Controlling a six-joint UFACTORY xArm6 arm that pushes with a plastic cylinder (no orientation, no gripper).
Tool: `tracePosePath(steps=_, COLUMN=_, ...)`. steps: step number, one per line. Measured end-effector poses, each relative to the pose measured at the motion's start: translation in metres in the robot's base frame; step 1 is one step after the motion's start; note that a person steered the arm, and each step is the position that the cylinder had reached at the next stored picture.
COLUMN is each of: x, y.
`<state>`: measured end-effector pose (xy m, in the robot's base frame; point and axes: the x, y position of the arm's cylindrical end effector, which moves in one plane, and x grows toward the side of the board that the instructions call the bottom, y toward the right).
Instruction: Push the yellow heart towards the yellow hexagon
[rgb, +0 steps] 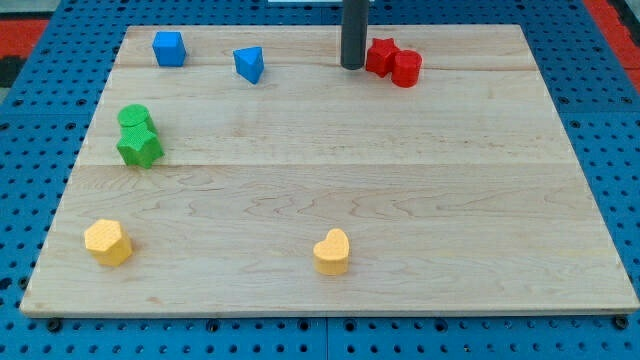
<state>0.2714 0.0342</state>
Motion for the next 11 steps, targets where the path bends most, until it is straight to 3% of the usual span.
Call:
tracePosePath(steps=2, x=-0.007, y=-0.133)
tracePosePath(steps=3, x=0.016, y=-0.144)
tracePosePath(steps=6, x=-0.001, y=-0.185)
tracePosePath(steps=7, x=0.034, y=-0.128)
tracePosePath(steps=9, x=0.205, y=0.057)
tracePosePath(steps=10, x=0.272, y=0.073)
tracePosePath(steps=11, x=0.281, y=0.011)
